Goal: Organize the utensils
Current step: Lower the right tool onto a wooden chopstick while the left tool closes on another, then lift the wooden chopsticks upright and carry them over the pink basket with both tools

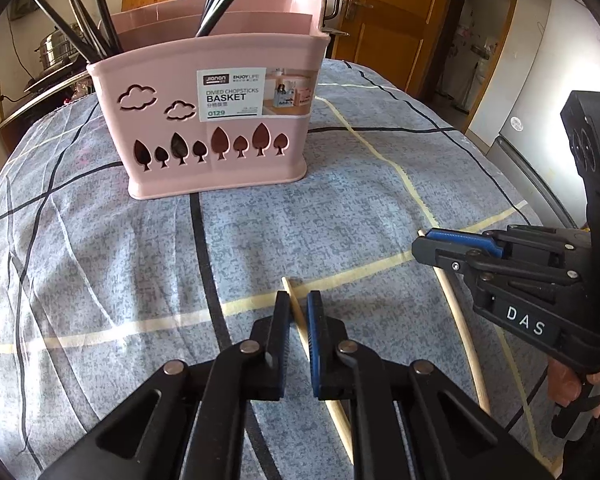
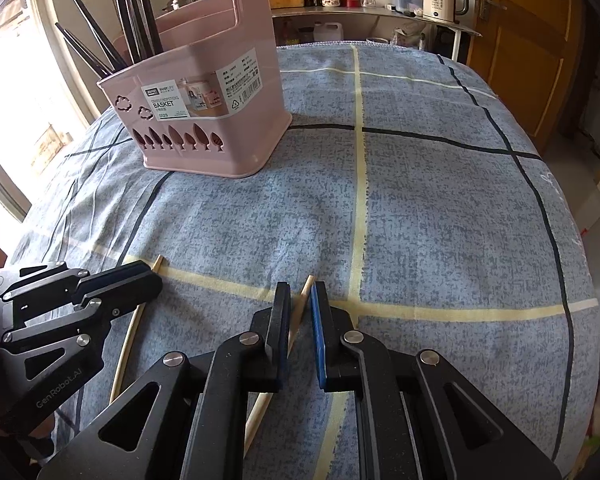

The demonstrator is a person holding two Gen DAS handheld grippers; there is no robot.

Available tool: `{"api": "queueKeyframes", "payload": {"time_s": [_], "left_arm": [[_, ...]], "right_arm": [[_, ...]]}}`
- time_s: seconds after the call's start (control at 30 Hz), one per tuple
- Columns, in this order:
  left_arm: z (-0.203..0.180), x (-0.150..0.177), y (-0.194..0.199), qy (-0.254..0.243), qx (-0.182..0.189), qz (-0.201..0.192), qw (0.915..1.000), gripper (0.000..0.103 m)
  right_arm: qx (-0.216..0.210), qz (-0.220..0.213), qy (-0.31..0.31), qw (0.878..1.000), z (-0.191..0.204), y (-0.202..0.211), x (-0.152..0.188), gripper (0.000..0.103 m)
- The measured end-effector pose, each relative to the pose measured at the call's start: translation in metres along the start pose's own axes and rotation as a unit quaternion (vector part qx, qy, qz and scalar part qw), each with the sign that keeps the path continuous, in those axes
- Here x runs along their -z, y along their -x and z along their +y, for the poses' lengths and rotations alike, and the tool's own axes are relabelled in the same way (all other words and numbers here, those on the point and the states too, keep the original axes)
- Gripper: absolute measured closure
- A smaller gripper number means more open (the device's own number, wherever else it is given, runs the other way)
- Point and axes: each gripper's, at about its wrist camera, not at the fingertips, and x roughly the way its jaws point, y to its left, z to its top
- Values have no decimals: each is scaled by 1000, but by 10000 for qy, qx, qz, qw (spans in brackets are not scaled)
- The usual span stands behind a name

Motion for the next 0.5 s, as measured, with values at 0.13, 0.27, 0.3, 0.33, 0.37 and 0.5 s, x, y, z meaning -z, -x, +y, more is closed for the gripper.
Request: {"api": "queueKeyframes", "payload": {"time_s": [0.13,0.27,0.3,0.33,0.37,0.5], "left_arm": [[-1,-2,-1,25,-15,99,9999,94],[-7,-9,-6,-116,-139,168,9997,94],[-10,-13,-9,-137,-171,183,9996,94],[-11,-15,-10,-139,-193,198,9995,94],[-13,-18,-12,-140,-202,208,9995,94],[-11,-22,-14,-19,-107,252,9996,96]], "right_arm": [[-2,68,19,10000,0,-3,-5,93],[2,60,38,10000,0,-4,-5,93],[-4,63,32,10000,0,-4,-6,94],[-11,67,21,10000,0,-4,-6,94],[-19,69,14,10000,0,-4,-6,95],[-184,27,-60,9998,-1,-1,-6,99]]}}
